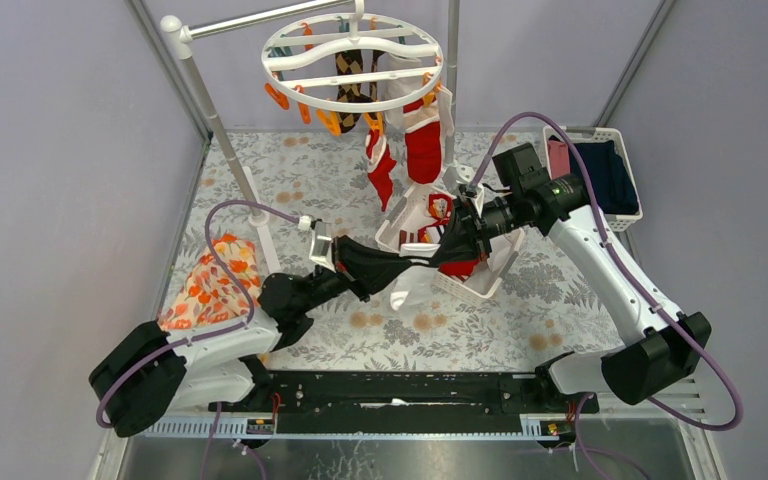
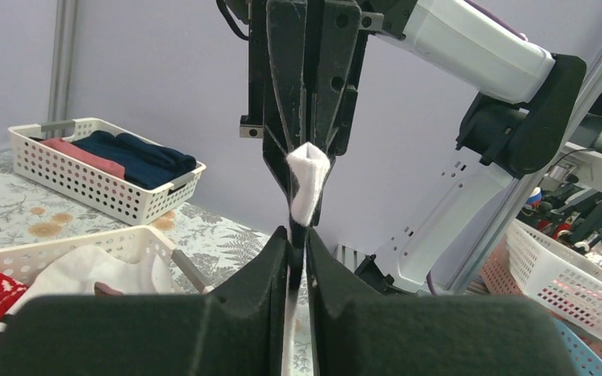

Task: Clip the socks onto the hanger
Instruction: Pick up the sock from the bin.

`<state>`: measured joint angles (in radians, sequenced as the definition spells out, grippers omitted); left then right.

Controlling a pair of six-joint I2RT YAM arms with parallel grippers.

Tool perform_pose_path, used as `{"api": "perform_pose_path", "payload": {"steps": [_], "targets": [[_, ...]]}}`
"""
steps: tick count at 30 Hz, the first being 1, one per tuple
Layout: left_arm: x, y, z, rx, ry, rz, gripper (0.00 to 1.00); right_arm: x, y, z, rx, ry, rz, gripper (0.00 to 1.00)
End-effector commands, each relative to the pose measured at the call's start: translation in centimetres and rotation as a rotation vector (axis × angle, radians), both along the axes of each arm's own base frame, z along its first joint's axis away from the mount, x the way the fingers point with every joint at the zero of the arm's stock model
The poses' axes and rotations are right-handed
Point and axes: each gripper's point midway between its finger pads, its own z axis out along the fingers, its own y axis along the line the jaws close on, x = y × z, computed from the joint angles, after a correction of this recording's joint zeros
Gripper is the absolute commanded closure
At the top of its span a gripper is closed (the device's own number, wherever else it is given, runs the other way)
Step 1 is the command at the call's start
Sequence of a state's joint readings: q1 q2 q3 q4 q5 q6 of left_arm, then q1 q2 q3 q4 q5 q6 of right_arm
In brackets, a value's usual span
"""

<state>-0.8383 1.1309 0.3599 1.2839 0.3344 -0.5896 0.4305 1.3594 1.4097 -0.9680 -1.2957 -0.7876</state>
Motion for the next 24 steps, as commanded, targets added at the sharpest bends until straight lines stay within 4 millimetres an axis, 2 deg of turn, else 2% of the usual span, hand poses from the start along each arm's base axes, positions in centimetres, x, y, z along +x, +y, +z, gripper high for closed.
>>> {"api": "perform_pose_path", "payload": {"steps": [1,3,7,10,12,14,15,16,19,22,24], "targets": [[-0.3,0.4,2.3,-0.046,-0.055,0.010,0.76,-0.6,0.3,1.1,0.029,0.013,0.026,1.00],[-0.4,0.3,2.2,-0.043,-0.055,0.005,0.71,-0.6,0.3,1.2,0.030,0.015,0.027,1.00],[-0.6,-0.2,2.3,-0.032,-0.066,-0.022,0.71,-0.6,0.4,1.2,0.032,0.013,0.030,1.00],[-0.9,-0.5,2.3,-0.022,-0.076,-0.046,0.83,-0.6,0.4,1.2,0.029,0.014,0.030,1.00],[-1.0,-0.7,2.2,-0.013,-0.085,-0.057,1.00,-0.6,0.4,1.2,0.028,0.013,0.030,1.00],[-1.0,-0.5,2.1,-0.010,-0.087,-0.045,1.00,-0.5,0.4,1.2,0.022,0.011,0.025,0.99],[-0.8,-0.2,2.0,-0.009,-0.082,-0.026,1.00,-0.3,0.4,1.3,0.013,0.004,0.016,0.91],[-0.5,0.2,1.9,-0.008,-0.077,0.000,1.00,0.0,0.4,1.3,-0.005,-0.009,-0.002,0.76],[0.9,2.1,1.3,0.026,-0.047,0.101,1.00,1.7,-0.1,2.3,-0.074,-0.096,-0.095,0.41],[1.9,4.6,1.1,0.054,-0.026,0.233,1.00,4.0,-0.6,4.8,-0.101,-0.220,-0.229,0.22],[2.5,6.0,0.3,0.098,-0.004,0.315,1.00,4.9,-0.6,6.2,-0.094,-0.257,-0.281,0.18]]}}
